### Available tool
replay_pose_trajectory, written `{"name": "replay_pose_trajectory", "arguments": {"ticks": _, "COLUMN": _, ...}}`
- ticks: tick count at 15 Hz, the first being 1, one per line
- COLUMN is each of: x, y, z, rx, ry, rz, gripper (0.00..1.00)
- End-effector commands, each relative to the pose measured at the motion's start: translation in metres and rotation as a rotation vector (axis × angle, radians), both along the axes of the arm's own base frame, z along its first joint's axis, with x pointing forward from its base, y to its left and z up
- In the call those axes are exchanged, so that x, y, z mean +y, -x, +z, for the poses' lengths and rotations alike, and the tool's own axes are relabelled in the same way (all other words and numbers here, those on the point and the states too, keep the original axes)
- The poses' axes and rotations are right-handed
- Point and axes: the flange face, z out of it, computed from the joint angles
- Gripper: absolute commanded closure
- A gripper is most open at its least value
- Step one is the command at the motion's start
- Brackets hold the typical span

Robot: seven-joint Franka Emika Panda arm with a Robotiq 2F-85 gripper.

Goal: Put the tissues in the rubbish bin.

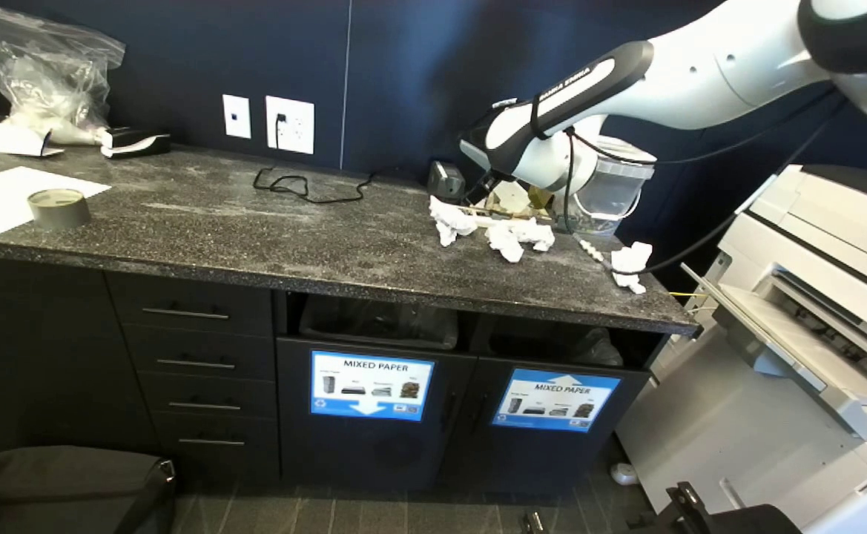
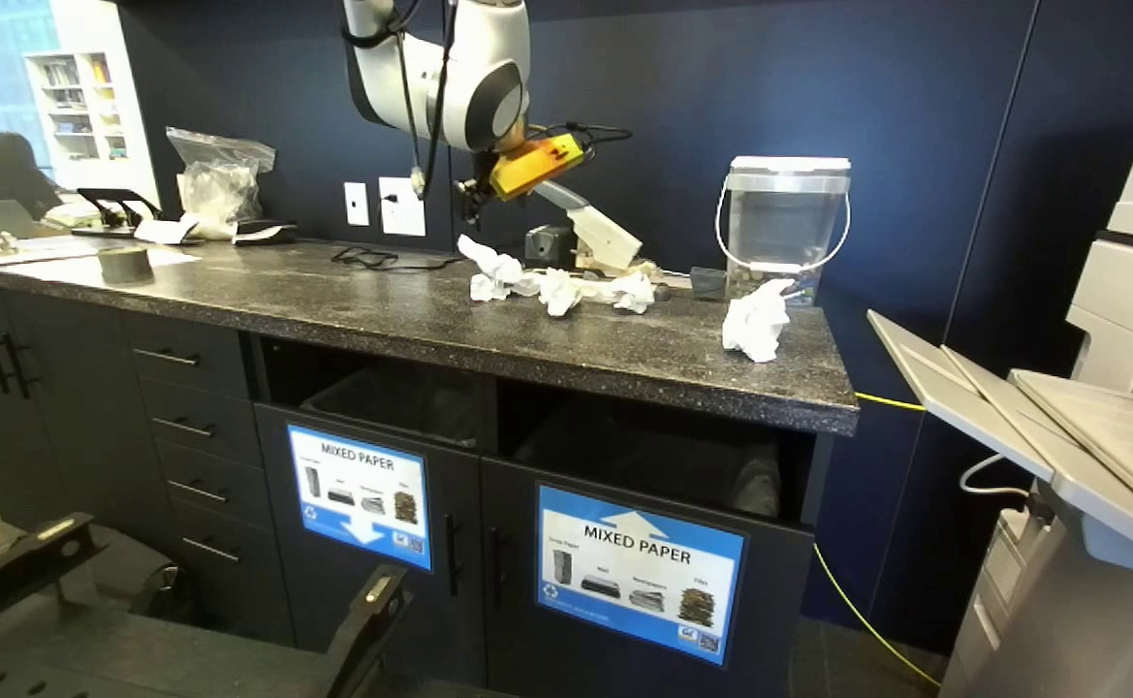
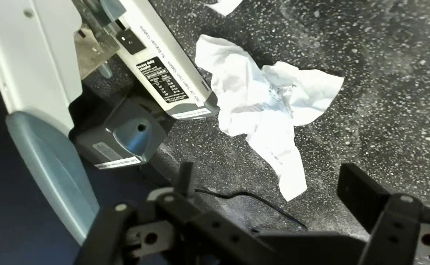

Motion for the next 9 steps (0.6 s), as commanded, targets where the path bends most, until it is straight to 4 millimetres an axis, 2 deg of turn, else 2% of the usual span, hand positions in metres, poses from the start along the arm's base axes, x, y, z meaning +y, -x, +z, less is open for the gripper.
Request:
{"name": "replay_pose_trajectory", "arguments": {"ticks": 1, "x": -0.007, "y": -0.035, "z": -0.016, "rx": -0.092, "ry": 0.022, "rz": 0.138, "gripper": 0.0}}
{"name": "replay_pose_trajectory", "arguments": {"ticks": 9, "x": 0.006, "y": -0.06, "z": -0.064, "rx": -0.13, "ry": 0.052, "rz": 0.342, "gripper": 0.0}}
